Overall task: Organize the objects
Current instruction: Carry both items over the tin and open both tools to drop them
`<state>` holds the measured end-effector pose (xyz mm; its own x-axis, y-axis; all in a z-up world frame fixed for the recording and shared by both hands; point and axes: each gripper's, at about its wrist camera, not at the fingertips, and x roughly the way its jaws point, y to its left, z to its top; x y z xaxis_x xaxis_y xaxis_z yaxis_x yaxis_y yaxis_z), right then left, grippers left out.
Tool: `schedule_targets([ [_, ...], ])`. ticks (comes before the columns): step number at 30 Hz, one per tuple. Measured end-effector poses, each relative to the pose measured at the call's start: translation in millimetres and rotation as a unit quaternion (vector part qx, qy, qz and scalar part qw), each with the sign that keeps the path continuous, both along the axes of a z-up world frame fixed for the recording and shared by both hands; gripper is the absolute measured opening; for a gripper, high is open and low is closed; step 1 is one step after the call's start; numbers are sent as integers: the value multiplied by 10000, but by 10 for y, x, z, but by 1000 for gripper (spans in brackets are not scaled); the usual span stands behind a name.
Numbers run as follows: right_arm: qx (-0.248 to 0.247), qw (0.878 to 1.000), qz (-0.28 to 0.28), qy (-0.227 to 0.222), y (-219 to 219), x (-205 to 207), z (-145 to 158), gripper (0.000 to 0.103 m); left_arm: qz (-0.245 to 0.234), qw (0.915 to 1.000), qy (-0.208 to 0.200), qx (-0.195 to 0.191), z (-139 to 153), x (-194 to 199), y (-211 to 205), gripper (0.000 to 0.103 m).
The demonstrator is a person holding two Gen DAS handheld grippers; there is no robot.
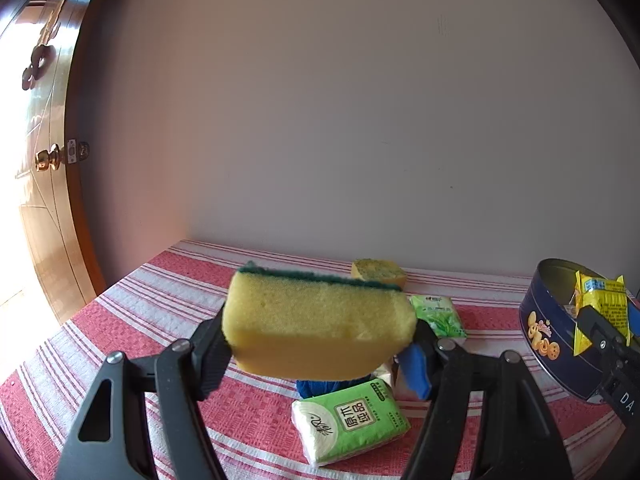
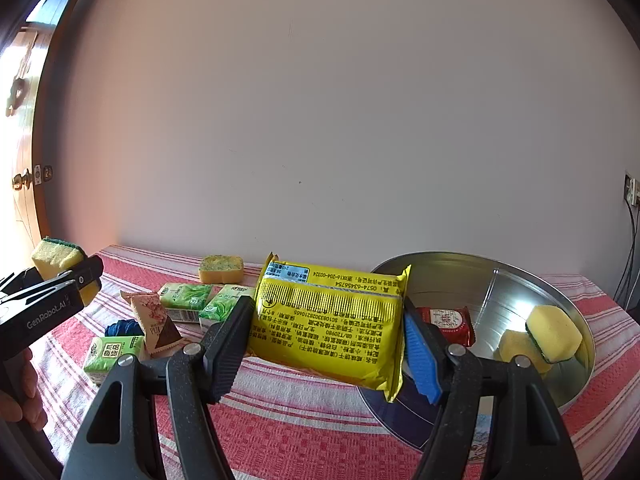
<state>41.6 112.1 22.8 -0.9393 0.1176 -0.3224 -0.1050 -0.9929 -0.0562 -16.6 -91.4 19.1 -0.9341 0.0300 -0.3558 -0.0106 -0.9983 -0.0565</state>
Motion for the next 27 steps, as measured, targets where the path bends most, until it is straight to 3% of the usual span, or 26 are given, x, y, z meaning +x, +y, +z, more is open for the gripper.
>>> schedule_targets([
  [7,86,10000,-7,2,139,58,-8,72,-210,9997,-29,-73,-5,124,265,71],
  [27,171,9992,-320,142,673,249,76,72,-964,9946,-109,373,139,276,1166,71],
])
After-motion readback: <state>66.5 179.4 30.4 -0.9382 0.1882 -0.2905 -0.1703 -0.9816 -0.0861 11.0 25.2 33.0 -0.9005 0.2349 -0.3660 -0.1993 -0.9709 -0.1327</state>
